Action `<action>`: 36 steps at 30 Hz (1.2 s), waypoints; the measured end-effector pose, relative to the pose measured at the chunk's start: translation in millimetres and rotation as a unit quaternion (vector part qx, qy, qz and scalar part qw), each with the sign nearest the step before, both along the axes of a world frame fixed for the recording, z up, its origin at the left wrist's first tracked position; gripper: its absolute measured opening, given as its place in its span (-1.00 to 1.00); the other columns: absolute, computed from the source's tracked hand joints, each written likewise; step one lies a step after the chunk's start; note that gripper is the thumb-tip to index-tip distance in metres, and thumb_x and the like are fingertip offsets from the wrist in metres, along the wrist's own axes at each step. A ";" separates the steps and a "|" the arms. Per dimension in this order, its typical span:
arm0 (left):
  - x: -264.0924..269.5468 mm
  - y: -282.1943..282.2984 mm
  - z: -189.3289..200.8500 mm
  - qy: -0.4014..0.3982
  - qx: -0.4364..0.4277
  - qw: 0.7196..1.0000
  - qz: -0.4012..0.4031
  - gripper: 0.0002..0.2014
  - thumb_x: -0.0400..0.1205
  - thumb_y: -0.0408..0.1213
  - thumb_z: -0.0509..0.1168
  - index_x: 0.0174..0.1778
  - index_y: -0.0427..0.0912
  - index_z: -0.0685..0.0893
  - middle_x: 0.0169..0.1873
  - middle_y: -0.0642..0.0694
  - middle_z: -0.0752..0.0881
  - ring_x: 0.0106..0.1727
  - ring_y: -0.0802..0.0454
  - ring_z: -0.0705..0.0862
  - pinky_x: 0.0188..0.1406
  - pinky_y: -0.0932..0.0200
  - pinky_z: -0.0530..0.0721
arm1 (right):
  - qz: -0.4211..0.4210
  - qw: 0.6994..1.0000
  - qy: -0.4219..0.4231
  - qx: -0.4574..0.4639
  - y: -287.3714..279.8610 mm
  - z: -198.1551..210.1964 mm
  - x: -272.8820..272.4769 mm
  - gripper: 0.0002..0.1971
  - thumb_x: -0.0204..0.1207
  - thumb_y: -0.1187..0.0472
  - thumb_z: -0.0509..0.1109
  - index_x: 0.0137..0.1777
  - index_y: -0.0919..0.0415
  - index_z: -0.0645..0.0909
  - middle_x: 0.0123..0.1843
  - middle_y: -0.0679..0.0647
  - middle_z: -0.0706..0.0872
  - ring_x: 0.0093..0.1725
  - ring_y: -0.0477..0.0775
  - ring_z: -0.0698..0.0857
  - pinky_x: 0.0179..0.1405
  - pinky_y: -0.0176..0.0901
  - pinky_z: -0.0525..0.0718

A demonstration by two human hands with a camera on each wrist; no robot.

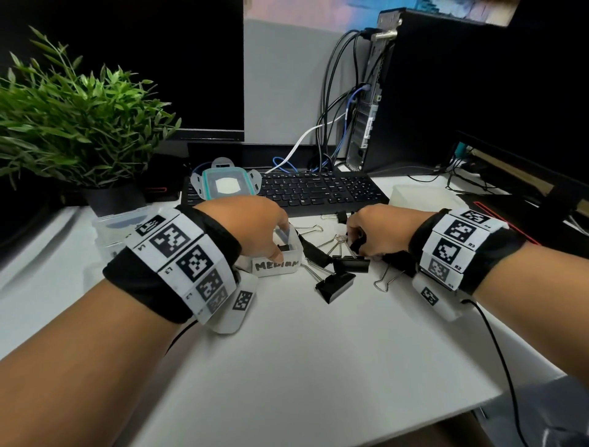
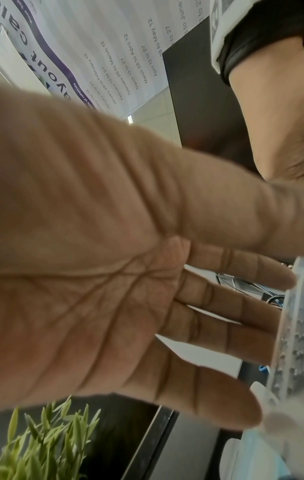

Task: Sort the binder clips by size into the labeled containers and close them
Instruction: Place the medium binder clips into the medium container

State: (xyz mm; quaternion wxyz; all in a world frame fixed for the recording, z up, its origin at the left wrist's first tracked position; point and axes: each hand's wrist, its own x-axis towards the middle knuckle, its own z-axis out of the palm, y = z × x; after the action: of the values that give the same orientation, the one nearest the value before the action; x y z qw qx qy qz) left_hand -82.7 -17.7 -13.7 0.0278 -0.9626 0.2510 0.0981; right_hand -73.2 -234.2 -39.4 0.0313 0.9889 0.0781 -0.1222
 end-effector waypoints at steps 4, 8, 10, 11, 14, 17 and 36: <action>0.0 0.4 0.3 0.000 0.005 1.000 0.002 -0.48 0.54 0.02 0.38 0.44 0.10 0.48 0.26 0.05 0.58 0.25 -0.01 0.55 0.05 0.13 0.49 | 0.021 1.000 -0.004 -0.020 2.6 -0.6 -2.2 -0.85 0.41 0.30 0.42 -0.04 0.13 0.60 -0.01 0.05 0.66 -0.14 0.01 0.63 -0.40 -0.34 0.48; -0.1 0.5 0.8 0.000 0.006 1.000 -0.002 -0.47 0.54 0.01 0.38 0.45 0.10 0.47 0.30 0.04 0.56 0.28 -0.01 0.54 0.05 0.14 0.48 | 0.010 1.000 -0.003 -0.014 4.4 -1.8 -2.0 -0.87 0.44 0.29 0.38 -0.06 0.09 0.55 -0.11 -0.02 0.62 -0.13 0.02 0.61 -0.36 -0.28 0.53; 0.8 0.8 1.4 0.001 0.006 1.000 -0.005 -0.44 0.54 0.01 0.39 0.47 0.09 0.45 0.32 0.03 0.55 0.30 -0.01 0.54 0.05 0.14 0.47 | -0.003 1.000 0.005 0.000 5.2 -1.5 -3.0 -0.82 0.44 0.31 0.33 0.00 0.07 0.54 -0.10 -0.02 0.61 -0.15 0.02 0.62 -0.30 -0.22 0.59; 1.4 1.2 1.6 0.003 0.005 1.000 -0.006 -0.42 0.53 0.00 0.40 0.48 0.08 0.43 0.34 0.03 0.54 0.32 -0.02 0.53 0.08 0.13 0.48 | -0.001 1.000 0.006 -0.003 5.8 -1.3 -3.5 -0.80 0.45 0.31 0.33 0.04 0.07 0.54 -0.10 -0.03 0.59 -0.16 0.01 0.60 -0.30 -0.24 0.57; 3.4 5.0 1.8 0.010 -0.004 1.000 0.000 -0.38 0.53 -0.02 0.41 0.51 0.08 0.39 0.36 0.03 0.53 0.33 -0.02 0.53 0.19 0.09 0.52 | 0.023 0.999 -0.042 -0.012 4.7 1.0 -0.8 -0.81 0.48 0.26 0.35 0.09 0.14 0.62 -0.09 -0.04 0.60 -0.23 -0.06 0.56 -0.37 -0.34 0.46; 8.1 10.2 2.4 0.002 -0.039 0.999 0.007 -0.54 0.63 -0.11 0.31 0.46 0.08 0.44 0.33 0.05 0.57 0.30 0.00 0.56 0.28 0.03 0.55 | 0.036 0.985 -0.156 0.070 -0.8 3.6 5.1 -0.72 0.51 0.24 0.37 0.21 0.17 0.65 0.02 0.03 0.69 -0.06 0.02 0.64 -0.12 -0.27 0.55; 3.6 0.5 7.7 0.029 -0.325 0.944 0.050 -0.89 0.54 -0.19 0.44 -0.05 0.02 0.70 -0.30 0.07 0.79 -0.14 0.03 0.77 0.02 -0.03 0.73 | 0.113 0.852 -0.139 0.492 41.7 7.3 -16.6 -0.64 0.44 0.48 0.43 -0.13 -0.08 0.63 -0.19 -0.08 0.79 -0.16 -0.06 0.79 -0.05 -0.30 0.75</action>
State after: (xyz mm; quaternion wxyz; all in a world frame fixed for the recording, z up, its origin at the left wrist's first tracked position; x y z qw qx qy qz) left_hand -79.1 -17.2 -6.0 -0.2986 -0.9274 0.2218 0.0402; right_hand -89.8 -192.6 -32.1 -0.4355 0.8660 0.2342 0.0748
